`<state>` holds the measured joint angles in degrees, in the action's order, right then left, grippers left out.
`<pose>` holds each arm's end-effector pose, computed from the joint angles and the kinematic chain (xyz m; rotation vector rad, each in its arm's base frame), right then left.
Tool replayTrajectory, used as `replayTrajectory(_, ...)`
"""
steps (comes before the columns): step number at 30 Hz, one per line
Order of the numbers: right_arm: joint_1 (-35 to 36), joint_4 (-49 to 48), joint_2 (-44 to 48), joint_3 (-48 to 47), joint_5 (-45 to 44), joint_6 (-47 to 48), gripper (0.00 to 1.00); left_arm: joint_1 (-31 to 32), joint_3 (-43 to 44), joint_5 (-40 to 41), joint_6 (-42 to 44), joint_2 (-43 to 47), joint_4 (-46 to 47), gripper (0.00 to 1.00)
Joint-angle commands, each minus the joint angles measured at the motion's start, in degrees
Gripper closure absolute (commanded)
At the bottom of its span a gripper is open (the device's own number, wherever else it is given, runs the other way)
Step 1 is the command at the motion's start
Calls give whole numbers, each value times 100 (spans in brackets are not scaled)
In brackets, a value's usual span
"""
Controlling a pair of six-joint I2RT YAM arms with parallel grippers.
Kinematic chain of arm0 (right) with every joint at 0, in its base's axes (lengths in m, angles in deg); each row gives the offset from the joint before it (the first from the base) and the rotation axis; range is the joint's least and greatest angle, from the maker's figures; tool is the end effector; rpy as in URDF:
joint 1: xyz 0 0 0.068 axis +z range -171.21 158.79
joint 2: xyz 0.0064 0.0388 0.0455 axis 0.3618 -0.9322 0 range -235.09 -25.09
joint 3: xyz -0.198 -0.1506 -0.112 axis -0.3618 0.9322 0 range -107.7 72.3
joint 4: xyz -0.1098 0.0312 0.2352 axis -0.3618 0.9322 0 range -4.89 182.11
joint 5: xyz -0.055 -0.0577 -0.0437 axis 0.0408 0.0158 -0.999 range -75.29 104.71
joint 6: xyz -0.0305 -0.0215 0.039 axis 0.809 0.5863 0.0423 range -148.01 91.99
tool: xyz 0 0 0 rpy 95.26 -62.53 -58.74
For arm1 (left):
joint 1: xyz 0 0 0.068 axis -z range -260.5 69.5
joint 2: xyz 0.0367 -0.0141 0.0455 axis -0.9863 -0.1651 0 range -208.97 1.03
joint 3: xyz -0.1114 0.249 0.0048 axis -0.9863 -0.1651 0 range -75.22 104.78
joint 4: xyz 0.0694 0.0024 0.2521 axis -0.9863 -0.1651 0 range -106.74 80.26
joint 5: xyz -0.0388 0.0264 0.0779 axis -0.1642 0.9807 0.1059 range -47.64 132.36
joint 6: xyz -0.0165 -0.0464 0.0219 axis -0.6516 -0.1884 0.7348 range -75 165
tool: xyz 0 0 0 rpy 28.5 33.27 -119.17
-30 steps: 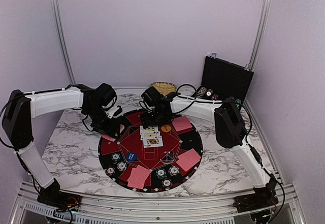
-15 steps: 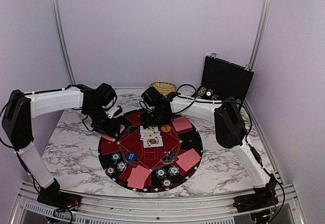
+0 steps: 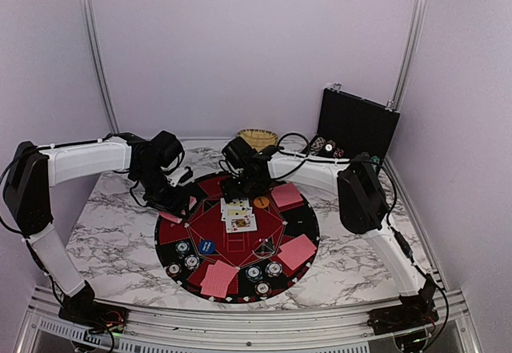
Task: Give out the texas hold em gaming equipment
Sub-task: Move the all-in button to position 9.
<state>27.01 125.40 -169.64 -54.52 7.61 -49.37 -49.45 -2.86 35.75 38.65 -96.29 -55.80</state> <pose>0.3660 0.4032 0.1565 -0.5588 2.5388 0.2928 0.2864 -0.1771 0.2229 0.6362 2.7769 -0.3084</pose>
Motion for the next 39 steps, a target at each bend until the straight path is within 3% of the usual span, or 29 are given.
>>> replayTrajectory(1, 111, -101, -178, -46, -70, -46, 20, -29, 11, -71, 72, 118, 112, 63)
replayTrajectory(39, 253, -97, -722, -814, 41, 13, 17, -29, 32, -57, 75, 126, 99, 63)
